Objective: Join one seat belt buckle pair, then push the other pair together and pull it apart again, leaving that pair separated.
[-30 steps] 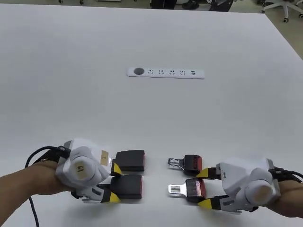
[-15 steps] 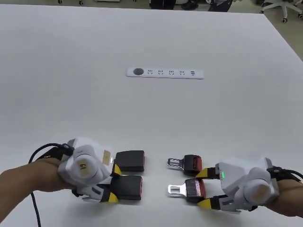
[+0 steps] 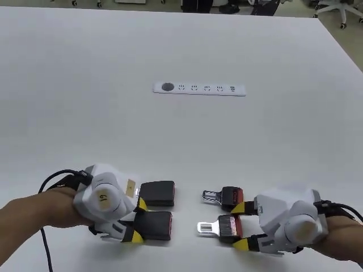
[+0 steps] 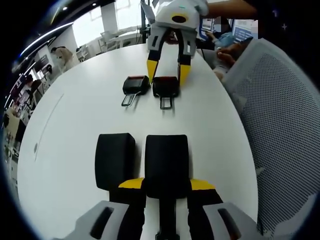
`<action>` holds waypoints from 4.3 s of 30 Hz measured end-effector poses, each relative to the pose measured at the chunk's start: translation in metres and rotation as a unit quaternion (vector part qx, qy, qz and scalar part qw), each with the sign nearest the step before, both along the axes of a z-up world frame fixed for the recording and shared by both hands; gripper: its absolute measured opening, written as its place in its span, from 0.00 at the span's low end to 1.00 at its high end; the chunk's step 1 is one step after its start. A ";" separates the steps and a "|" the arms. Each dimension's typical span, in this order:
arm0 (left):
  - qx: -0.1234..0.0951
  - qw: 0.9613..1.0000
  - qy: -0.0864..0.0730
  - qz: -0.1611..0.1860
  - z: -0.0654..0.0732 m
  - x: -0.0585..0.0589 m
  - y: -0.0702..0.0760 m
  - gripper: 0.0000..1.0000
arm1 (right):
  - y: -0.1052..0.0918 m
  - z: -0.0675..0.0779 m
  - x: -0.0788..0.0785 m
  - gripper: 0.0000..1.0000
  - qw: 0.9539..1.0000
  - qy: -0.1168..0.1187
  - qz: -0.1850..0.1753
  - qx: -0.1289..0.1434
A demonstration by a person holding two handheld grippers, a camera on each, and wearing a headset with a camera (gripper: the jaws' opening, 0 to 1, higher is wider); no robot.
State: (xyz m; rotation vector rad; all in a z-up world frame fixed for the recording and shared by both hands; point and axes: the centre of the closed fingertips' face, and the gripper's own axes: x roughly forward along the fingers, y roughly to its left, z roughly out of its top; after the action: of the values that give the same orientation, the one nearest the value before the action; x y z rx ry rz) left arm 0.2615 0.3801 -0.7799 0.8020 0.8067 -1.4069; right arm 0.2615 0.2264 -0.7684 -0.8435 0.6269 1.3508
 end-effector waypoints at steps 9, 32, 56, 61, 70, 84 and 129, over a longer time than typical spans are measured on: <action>0.003 1.000 0.005 0.005 -0.003 0.001 0.002 0.33 | 0.011 0.001 0.000 0.30 1.000 0.001 0.002 0.001; 0.003 1.000 0.009 0.008 -0.002 0.000 0.001 0.33 | 0.045 -0.005 0.003 0.30 1.000 0.010 0.011 0.009; 0.001 1.000 0.013 0.024 -0.001 0.000 0.000 0.33 | 0.067 -0.005 0.000 0.29 0.999 0.011 0.017 0.026; 0.002 1.000 0.013 0.026 -0.001 0.000 0.000 0.33 | 0.067 -0.006 0.000 0.29 0.999 0.013 0.011 0.029; -0.002 1.000 0.012 0.026 -0.004 0.001 0.002 0.33 | 0.074 -0.006 0.001 0.28 0.999 0.024 -0.004 0.046; 0.003 1.000 0.010 0.025 -0.001 0.000 0.000 0.33 | 0.078 -0.006 0.001 0.27 0.999 0.029 -0.005 0.044; 0.024 1.000 0.007 0.009 -0.001 -0.002 -0.001 0.33 | 0.089 -0.001 -0.003 0.28 0.999 0.021 -0.001 0.045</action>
State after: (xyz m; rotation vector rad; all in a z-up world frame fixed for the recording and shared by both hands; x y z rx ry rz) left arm 0.2598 0.3795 -0.7811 0.8215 0.8592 -1.3822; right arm 0.2586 0.3155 -0.7695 -0.7436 0.5937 1.3882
